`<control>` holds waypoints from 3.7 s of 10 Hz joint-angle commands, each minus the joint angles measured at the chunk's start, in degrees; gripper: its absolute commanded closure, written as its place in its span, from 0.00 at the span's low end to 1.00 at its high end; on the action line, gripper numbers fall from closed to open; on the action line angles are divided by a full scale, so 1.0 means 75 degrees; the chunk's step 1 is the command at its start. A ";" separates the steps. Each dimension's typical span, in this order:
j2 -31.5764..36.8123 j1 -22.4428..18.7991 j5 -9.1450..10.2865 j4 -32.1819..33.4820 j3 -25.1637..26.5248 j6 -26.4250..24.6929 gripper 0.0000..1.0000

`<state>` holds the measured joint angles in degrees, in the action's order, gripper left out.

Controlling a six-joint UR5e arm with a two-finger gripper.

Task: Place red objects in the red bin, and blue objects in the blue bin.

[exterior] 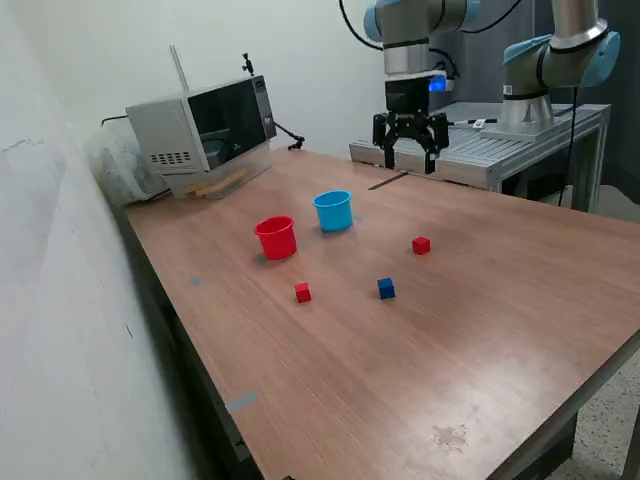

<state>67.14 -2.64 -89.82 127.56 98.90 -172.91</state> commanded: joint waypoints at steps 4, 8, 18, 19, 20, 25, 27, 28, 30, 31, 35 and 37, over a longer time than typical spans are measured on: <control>-0.1064 -0.0047 0.0023 0.0710 0.0184 -0.0170 0.00; -0.1124 -0.0070 0.0023 0.0862 0.0431 -0.0839 0.00; -0.1827 -0.0129 0.0023 0.1366 0.0314 -0.0851 1.00; -0.1873 -0.0129 0.0023 0.1366 0.0244 -0.0851 1.00; -0.1909 -0.0117 0.0035 0.1366 0.0162 -0.0851 1.00; -0.1305 -0.0011 -0.0047 0.1226 -0.0084 -0.0828 1.00; -0.0763 0.0418 -0.0059 0.0749 -0.0678 -0.0734 1.00; -0.0714 0.0770 -0.0059 0.0409 -0.1170 -0.0722 1.00; -0.0819 0.1392 -0.0059 0.0218 -0.1887 -0.0711 1.00; -0.0935 0.1638 -0.0059 0.0218 -0.2087 -0.0710 1.00; -0.1825 0.2098 -0.0047 0.0218 -0.2977 -0.0675 1.00; -0.2235 0.2098 -0.0059 0.0218 -0.3353 -0.0675 1.00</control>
<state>52.69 12.92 -90.22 129.20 75.88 -177.98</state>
